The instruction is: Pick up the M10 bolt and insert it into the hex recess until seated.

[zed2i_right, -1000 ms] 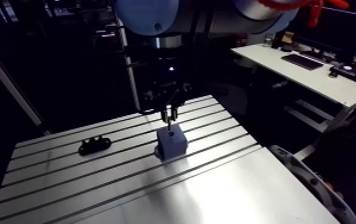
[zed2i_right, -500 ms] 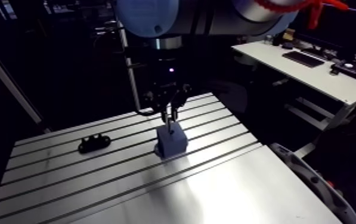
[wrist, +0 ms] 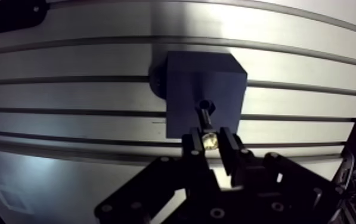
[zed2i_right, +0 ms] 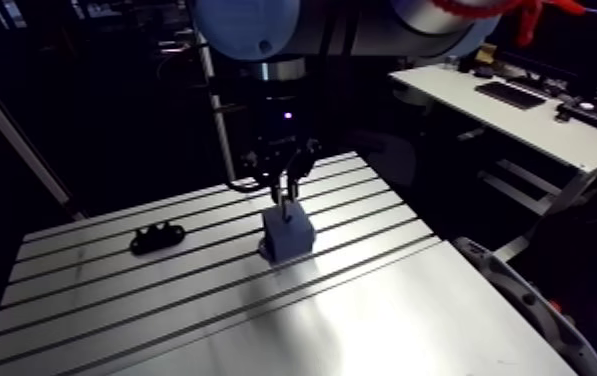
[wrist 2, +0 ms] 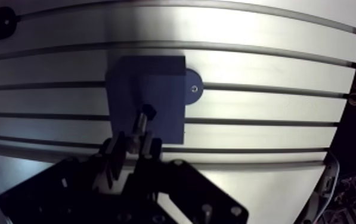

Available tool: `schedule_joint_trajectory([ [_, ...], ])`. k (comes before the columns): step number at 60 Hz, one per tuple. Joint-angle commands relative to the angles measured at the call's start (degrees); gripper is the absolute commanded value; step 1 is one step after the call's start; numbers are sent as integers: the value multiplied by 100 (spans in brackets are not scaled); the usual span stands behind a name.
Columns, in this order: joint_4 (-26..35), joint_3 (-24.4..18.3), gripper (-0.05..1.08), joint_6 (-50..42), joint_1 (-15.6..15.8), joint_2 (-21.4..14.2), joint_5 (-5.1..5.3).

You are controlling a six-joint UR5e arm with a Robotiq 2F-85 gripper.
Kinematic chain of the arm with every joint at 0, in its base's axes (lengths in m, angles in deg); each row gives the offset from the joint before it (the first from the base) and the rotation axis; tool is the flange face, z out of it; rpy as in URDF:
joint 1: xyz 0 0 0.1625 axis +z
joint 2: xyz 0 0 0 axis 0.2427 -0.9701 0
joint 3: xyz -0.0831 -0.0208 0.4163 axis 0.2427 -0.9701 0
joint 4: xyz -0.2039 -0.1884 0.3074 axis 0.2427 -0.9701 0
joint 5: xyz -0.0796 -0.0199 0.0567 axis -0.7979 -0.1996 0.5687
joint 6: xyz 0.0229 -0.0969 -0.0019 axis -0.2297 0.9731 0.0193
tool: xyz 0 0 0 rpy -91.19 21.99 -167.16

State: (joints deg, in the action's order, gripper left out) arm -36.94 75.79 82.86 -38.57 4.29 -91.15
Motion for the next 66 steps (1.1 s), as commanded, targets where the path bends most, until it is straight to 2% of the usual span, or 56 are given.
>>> schedule_joint_trajectory([
  [1,0,-19,83,4,0,39,-1],
  [66,0,-29,83,65,-9,83,-1],
])
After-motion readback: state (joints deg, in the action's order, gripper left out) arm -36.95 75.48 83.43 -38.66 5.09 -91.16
